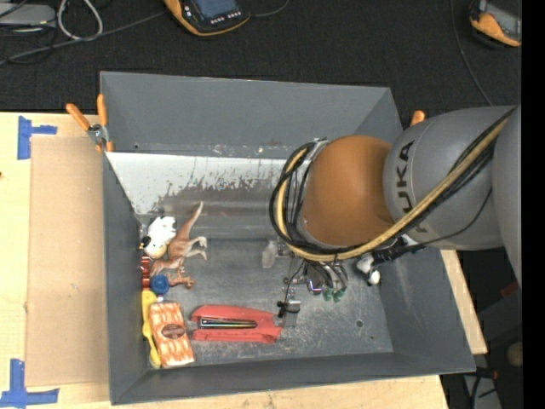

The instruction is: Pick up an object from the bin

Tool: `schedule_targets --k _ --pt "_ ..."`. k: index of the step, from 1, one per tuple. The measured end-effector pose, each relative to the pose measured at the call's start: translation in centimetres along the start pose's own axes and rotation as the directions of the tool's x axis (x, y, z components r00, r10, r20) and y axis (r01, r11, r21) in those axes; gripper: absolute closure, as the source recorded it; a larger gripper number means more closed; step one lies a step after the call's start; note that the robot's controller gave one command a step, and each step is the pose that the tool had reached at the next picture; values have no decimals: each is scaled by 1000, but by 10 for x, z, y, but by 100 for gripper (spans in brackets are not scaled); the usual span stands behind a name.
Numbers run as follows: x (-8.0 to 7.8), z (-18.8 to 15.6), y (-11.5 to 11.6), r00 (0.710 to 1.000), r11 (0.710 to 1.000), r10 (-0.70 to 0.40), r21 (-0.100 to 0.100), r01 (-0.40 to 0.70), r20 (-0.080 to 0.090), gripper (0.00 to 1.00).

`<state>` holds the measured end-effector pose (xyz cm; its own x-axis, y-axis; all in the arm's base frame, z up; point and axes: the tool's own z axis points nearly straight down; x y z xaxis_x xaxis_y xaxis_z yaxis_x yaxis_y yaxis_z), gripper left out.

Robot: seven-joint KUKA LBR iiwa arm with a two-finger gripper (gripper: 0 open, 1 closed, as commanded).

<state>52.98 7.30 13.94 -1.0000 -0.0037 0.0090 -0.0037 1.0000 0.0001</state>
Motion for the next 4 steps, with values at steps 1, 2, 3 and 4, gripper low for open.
schedule_targets --k 1,2,3,4 --pt "-1 -4 0 1000 1000 2 -1 -2 7 0" --pt "36 57 21 999 999 -49 -1 49 7 0" --pt "48 71 21 993 994 113 -3 -113 19 100" --pt "48 71 21 993 993 116 -3 -116 18 100"
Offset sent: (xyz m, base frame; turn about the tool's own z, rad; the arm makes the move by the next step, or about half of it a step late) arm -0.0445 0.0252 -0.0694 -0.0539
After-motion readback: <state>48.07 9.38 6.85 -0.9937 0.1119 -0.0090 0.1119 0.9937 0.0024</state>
